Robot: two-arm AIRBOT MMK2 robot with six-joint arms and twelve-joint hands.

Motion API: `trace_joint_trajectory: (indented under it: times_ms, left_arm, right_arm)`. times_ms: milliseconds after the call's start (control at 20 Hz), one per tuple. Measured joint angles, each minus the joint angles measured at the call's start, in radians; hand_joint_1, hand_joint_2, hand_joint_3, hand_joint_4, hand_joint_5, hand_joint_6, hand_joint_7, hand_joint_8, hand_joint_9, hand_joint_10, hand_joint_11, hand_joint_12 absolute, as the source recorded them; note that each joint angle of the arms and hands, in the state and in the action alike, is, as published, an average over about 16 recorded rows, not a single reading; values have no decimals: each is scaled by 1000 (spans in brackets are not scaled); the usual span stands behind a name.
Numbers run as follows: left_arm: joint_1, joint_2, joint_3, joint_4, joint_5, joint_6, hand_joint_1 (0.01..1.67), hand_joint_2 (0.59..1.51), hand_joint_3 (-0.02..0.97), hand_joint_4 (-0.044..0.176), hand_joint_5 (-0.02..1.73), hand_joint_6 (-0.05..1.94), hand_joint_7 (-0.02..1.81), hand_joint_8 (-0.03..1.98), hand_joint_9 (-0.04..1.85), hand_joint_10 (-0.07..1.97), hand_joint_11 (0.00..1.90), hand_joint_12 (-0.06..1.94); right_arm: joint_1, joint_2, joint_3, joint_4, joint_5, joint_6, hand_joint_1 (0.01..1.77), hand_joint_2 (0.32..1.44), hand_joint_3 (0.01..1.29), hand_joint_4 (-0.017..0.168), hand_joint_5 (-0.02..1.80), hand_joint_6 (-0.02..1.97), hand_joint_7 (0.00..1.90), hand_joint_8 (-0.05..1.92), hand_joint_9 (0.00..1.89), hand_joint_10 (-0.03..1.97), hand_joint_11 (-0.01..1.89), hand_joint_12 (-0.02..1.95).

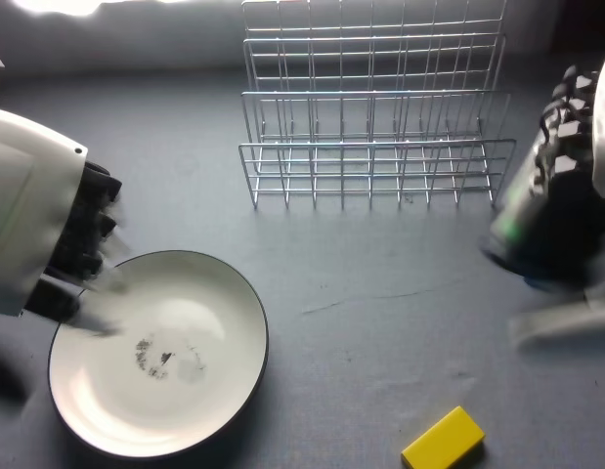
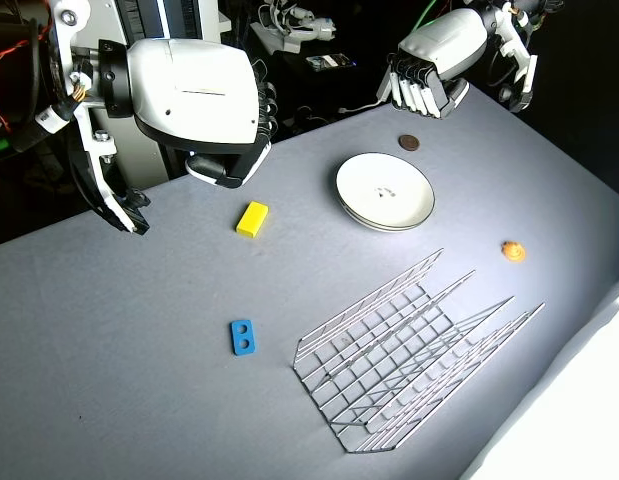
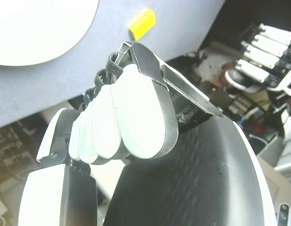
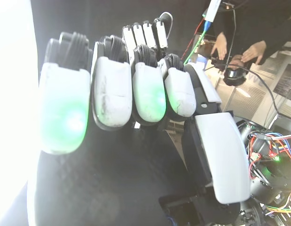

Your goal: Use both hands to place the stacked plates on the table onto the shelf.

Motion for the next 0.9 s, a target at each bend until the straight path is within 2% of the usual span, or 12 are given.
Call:
trace_joint_trajectory:
  times_ms: [200, 350, 400, 550, 650, 900]
  left_arm:
    - [-11, 0, 3, 1, 0, -4, 39, 1090, 41, -5, 185, 179, 212, 174, 224, 183, 298, 203]
    - [-18, 0, 5, 2, -1, -8, 35, 1092, 37, -4, 149, 138, 172, 135, 179, 146, 239, 158]
    - [-19, 0, 5, 2, -1, -9, 34, 1093, 36, -4, 140, 128, 162, 125, 168, 137, 225, 147]
    - [-27, -1, 7, 3, -3, -14, 18, 1098, 22, 0, 24, -8, 30, -2, 27, 3, 54, -4]
    - [-32, -1, 10, 7, -7, -19, 20, 1100, 24, 0, 11, -11, 15, -8, 7, 7, 18, -6]
    - [-42, -4, 16, 27, -26, -35, 22, 1101, 24, -1, 17, -18, 19, -15, 15, 6, 17, -14]
  right_arm:
    - [1, 0, 0, 3, -2, -4, 140, 1122, 37, 3, 297, 328, 325, 305, 332, 319, 398, 396]
    - [1, 0, 0, 5, -3, -6, 220, 1089, 34, 3, 238, 265, 260, 245, 266, 254, 318, 321]
    - [1, 0, 0, 6, -4, -8, 266, 1078, 33, 3, 223, 249, 244, 230, 249, 239, 299, 301]
    - [2, 0, 0, 20, -11, -19, 434, 1031, 22, 3, 61, 43, 67, 29, 66, 31, 90, 104]
    - [3, 0, 0, 30, -17, -28, 564, 1001, 21, 3, 28, 27, 25, 17, 22, 16, 25, 132]
    - [2, -2, 0, 52, -32, -50, 885, 925, 21, 2, 20, 24, 14, 16, 14, 11, 19, 182]
